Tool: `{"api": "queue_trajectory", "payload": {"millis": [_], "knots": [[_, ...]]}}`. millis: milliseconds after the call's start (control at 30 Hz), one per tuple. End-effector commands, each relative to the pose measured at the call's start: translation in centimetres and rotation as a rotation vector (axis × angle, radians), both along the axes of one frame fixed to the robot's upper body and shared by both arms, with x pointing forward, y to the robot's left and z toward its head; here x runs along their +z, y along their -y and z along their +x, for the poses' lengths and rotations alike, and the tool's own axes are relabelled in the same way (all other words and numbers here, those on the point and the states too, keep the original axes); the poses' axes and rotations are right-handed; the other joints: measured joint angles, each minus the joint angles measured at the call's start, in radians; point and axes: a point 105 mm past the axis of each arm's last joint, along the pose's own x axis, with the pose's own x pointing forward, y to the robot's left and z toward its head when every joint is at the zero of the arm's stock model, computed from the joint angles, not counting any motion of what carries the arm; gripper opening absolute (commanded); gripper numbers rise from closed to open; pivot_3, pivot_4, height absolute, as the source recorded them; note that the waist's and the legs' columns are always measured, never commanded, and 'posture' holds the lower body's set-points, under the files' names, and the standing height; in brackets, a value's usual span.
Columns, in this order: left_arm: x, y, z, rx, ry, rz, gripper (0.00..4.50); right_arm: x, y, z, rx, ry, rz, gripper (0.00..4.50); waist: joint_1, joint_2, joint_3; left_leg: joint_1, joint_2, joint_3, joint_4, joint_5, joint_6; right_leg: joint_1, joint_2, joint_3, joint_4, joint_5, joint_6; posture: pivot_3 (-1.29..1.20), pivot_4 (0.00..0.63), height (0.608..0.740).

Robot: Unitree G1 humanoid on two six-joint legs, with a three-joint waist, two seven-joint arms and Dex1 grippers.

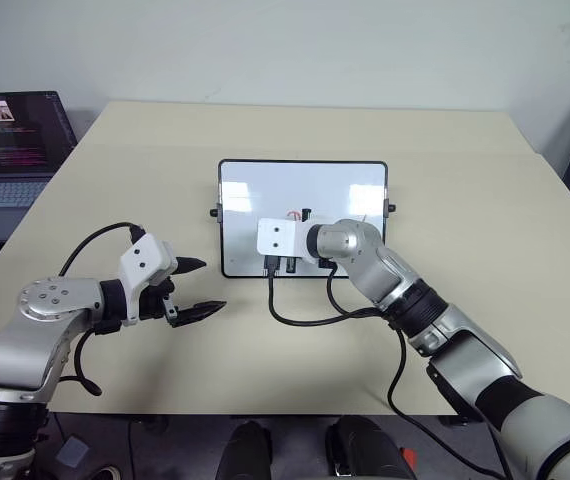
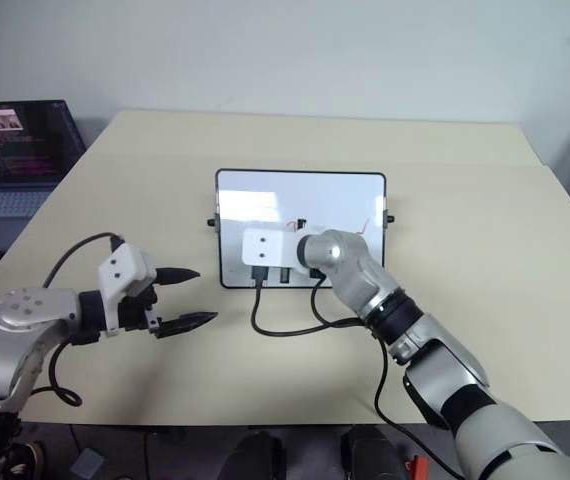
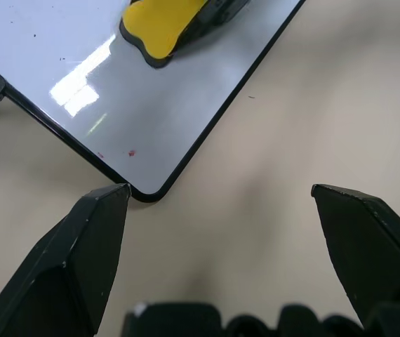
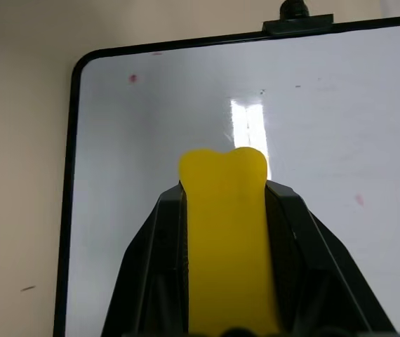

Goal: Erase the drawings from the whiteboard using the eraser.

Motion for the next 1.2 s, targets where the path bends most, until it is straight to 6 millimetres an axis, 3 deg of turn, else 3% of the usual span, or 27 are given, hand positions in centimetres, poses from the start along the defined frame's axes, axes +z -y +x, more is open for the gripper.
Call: {"api": "queue_trajectory", "payload": {"millis": [33,200,333,367,467,533,633,867,1033,1200], "knots": [[0.8,0.4,0.0,-0.021,0.037,0.002,4.5,2.7,1.5,2.4,-0.115,0.122,0.065,1.12,0.0,0.0,0.0,0.0,0.0,0.0,0.0,0.0,0.0,0.0,0.0,0.0,0.0,0.0,0.0,0.0,0.15,0.74],[0.8,0.5,0.1,-0.025,0.036,0.0,4.5,0.8,2.1,2.1,-0.099,0.051,-0.006,1.12,0.003,0.0,0.0,-0.001,0.0,0.0,0.0,0.0,0.0,0.0,0.0,0.0,-0.001,0.0,0.0,0.0,0.15,0.74],[0.8,0.6,0.1,-0.03,0.036,-0.001,4.5,-1.7,2.2,0.2,-0.027,-0.083,-0.086,1.12,0.004,0.0,0.0,-0.001,0.0,0.0,0.0,0.0,0.001,0.0,0.0,0.0,-0.001,0.0,0.0,0.0,0.15,0.74],[0.8,0.6,0.1,-0.031,0.037,-0.001,4.5,-1.4,2.1,0.3,-0.032,-0.063,-0.075,1.12,0.003,0.0,0.0,-0.001,0.0,0.0,0.0,0.0,0.001,0.0,0.0,0.0,-0.001,0.0,0.0,0.0,0.15,0.74],[0.8,0.7,0.1,-0.034,0.037,-0.002,4.5,2.3,1.9,2.3,-0.12,0.11,0.059,1.12,0.0,0.0,0.0,0.0,0.0,0.0,0.0,0.0,0.001,0.0,0.0,0.0,0.0,0.0,-0.001,0.0,0.15,0.74],[0.8,0.8,0.1,-0.037,0.037,-0.003,4.5,3.3,1.9,2.8,-0.141,0.152,0.094,1.12,-0.001,0.001,0.0,0.0,0.0,0.0,0.0,0.001,0.001,0.0,0.0,0.0,0.0,0.001,-0.001,0.0,0.15,0.74],[0.8,0.8,0.1,-0.039,0.036,-0.003,4.5,2.8,1.9,2.7,-0.128,0.131,0.077,1.12,0.0,0.001,0.0,0.0,0.0,0.0,0.0,0.001,0.001,0.0,0.001,0.0,0.0,0.001,-0.002,0.0,0.15,0.74],[0.8,0.9,0.2,-0.043,0.036,-0.005,4.5,-0.7,1.6,0.4,-0.041,-0.033,-0.017,1.12,0.001,0.0,0.0,-0.001,0.0,0.0,-0.001,0.001,0.001,0.0,0.0,0.0,-0.001,0.001,-0.001,0.0,0.15,0.74],[0.9,1.0,0.4,-0.044,0.041,-0.008,4.5,2.0,1.4,0.5,-0.065,-0.002,0.146,1.12,0.001,0.001,0.0,-0.001,0.0,0.0,-0.001,0.001,0.001,0.0,0.0,0.0,-0.001,0.001,-0.001,0.0,0.15,0.74],[1.2,1.4,0.9,-0.05,0.062,-0.019,4.5,4.3,1.7,-1.8,-0.041,-0.142,0.39,1.12,0.003,0.001,0.001,-0.004,0.0,0.0,-0.001,0.001,0.001,-0.001,0.0,0.0,-0.003,0.001,-0.001,0.0,0.15,0.74]]}}
